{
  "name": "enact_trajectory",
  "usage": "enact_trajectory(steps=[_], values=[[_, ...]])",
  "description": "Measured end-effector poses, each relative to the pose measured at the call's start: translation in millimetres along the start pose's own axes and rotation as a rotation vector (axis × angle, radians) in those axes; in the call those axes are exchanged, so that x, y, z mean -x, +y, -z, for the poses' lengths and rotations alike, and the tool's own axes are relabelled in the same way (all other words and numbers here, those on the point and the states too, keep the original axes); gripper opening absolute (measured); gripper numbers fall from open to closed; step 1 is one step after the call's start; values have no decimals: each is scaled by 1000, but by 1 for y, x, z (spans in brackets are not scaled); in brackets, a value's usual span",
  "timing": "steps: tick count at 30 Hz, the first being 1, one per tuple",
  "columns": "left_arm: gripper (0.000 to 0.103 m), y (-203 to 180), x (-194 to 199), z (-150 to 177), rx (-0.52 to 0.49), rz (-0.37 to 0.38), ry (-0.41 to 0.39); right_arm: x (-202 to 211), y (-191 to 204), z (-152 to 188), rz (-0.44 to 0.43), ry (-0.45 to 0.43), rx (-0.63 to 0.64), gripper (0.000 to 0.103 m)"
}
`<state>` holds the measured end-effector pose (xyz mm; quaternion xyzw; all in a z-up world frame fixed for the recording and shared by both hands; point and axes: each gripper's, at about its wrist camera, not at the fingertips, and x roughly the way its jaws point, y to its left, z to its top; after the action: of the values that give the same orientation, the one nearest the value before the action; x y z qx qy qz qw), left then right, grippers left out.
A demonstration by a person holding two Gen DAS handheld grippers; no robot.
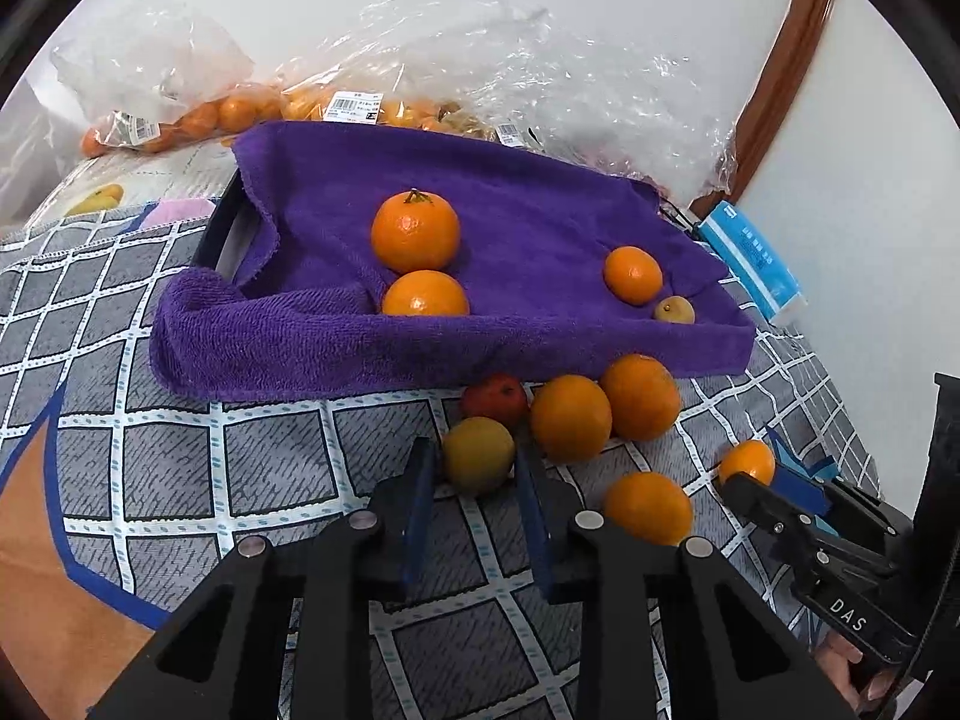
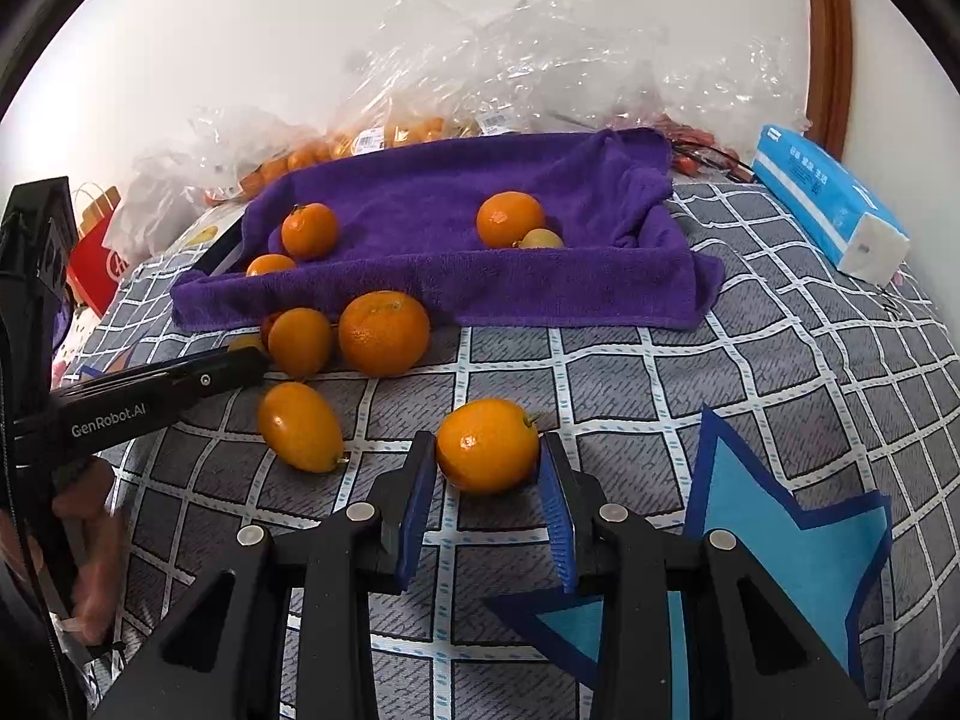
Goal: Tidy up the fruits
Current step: 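Close the left gripper on the small brownish fruit while the right gripper lifts its orange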
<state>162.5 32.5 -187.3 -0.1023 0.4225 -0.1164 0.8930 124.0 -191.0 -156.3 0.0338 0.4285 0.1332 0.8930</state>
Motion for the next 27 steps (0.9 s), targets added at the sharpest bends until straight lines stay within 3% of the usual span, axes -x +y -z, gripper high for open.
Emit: enact_trajectory(steps=[4, 9, 21, 27], values=[[26, -4, -1, 1, -25, -23, 4, 0, -3, 0, 6, 3, -13, 34], [26, 5, 3, 1, 17, 22, -10, -1, -1, 0, 19, 8, 0, 34], [26, 3, 36, 5, -8, -18, -186, 3, -3, 0, 12, -10, -10, 34], [26, 10, 35, 2, 21, -6, -168, 6, -3, 0, 25, -23, -7, 34]])
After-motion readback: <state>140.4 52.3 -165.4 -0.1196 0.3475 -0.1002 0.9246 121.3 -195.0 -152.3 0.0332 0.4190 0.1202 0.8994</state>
